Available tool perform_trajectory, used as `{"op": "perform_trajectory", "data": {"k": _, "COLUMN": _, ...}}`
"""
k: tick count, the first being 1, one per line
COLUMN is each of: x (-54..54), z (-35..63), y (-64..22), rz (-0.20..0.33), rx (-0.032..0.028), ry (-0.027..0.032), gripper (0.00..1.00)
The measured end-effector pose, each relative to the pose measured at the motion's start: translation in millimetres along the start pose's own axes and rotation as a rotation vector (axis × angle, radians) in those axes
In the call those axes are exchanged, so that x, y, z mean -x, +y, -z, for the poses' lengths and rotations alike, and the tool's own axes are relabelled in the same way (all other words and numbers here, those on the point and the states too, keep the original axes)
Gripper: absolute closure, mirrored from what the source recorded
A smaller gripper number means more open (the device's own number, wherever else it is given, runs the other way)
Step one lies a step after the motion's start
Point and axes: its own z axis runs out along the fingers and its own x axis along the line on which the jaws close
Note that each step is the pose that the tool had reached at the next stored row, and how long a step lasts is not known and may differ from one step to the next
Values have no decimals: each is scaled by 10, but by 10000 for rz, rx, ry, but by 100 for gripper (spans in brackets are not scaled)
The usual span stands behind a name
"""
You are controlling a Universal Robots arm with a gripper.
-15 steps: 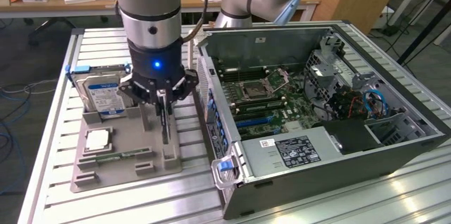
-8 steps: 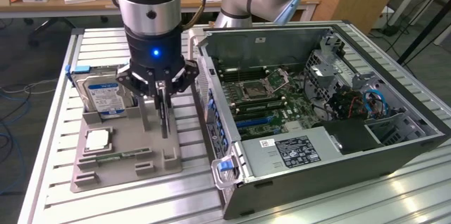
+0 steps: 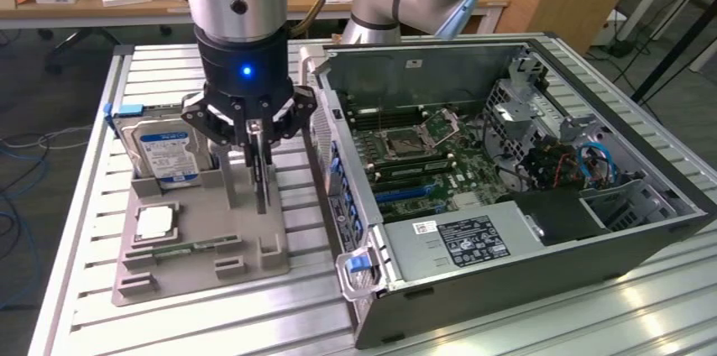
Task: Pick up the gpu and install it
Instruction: 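Pick up the gpu and move the gpu toward the slot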
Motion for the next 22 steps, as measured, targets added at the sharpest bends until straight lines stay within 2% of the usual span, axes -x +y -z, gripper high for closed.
{"op": "perform_trajectory", "data": {"k": 3, "x": 0, "z": 5, "y": 0, "rz": 0, "rx": -3, "ry": 3, "gripper": 74}}
{"op": "perform_trajectory", "data": {"k": 6, "x": 0, "z": 58, "y": 2, "rz": 0, "rx": -2, "ry": 1, "gripper": 74}}
{"op": "perform_trajectory", "data": {"k": 22, "x": 2, "z": 555, "y": 22, "rz": 1, "rx": -27, "ry": 0, "gripper": 74}}
